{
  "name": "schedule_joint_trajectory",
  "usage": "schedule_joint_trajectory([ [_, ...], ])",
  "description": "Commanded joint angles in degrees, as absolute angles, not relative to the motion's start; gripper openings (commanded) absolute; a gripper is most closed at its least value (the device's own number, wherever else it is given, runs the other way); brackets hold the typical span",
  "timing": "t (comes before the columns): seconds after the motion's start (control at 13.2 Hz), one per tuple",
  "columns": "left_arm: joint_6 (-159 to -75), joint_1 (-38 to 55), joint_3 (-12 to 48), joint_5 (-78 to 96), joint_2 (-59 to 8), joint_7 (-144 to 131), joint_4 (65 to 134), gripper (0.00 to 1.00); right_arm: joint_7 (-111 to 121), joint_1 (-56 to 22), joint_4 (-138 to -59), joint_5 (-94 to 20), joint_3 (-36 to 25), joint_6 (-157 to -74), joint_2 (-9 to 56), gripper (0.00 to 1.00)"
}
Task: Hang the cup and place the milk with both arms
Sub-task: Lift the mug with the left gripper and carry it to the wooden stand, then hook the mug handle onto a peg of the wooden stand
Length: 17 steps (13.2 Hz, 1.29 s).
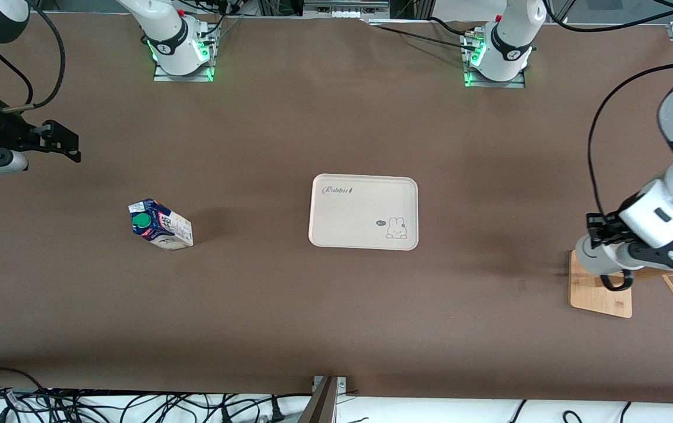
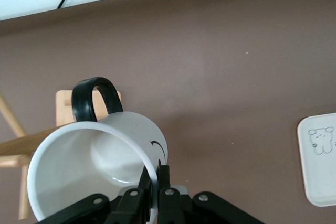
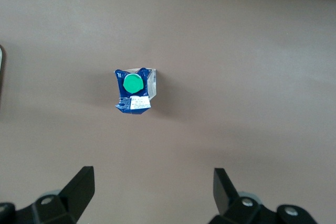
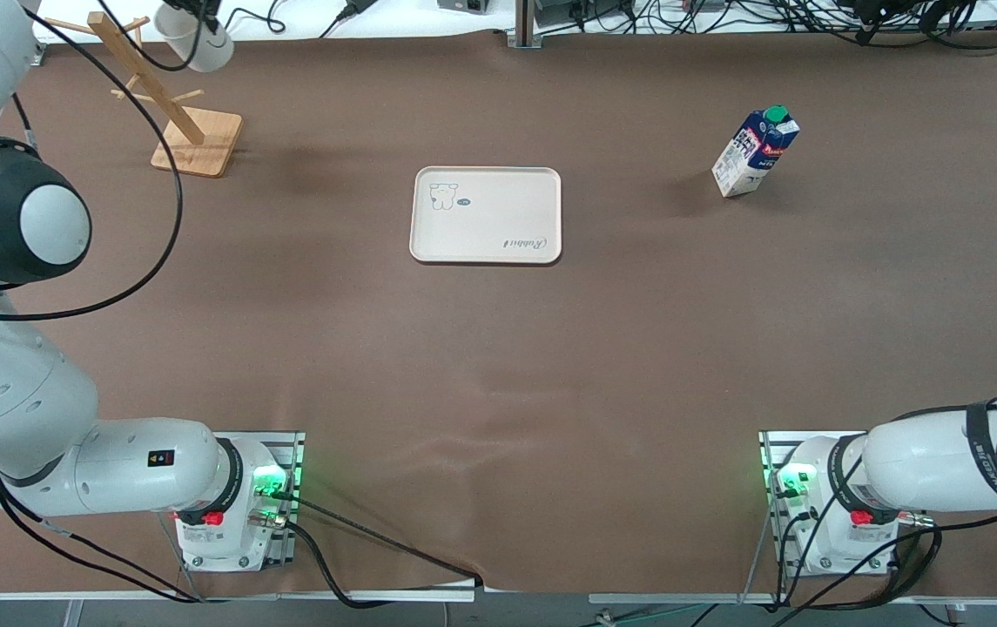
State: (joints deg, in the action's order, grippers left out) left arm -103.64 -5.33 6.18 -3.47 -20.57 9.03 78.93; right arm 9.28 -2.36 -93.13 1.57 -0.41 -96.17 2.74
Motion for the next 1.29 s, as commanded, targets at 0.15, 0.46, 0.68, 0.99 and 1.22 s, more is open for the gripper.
schedule_joint_trajectory([
  [0.15, -99.8, -9.4, 7.2, -3.3, -18.7, 14.7, 78.7, 0.0, 9.1, -1.7, -92.0, 1.7, 0.3, -95.4, 3.2, 1.0],
  [0.46, -99.9, -10.9, 6.9, -2.6, -18.8, 17.0, 78.7, 0.0, 9.1, -1.7, -92.0, 1.8, 0.3, -95.4, 3.2, 1.0],
  [0.68, -99.9, -13.3, 6.9, -1.3, -19.0, 20.8, 78.7, 0.0, 9.1, -1.7, -92.0, 1.7, 0.4, -95.4, 3.2, 1.0],
  [0.99, -99.9, -14.5, 6.9, -1.1, -19.2, 22.4, 78.7, 0.0, 9.1, -1.7, -92.0, 1.8, 0.3, -95.4, 3.2, 1.0],
  [1.22, -100.0, -15.1, 6.9, -1.1, -19.3, 22.4, 78.7, 0.0, 9.0, -1.7, -92.0, 1.8, 0.3, -95.4, 3.2, 1.0],
])
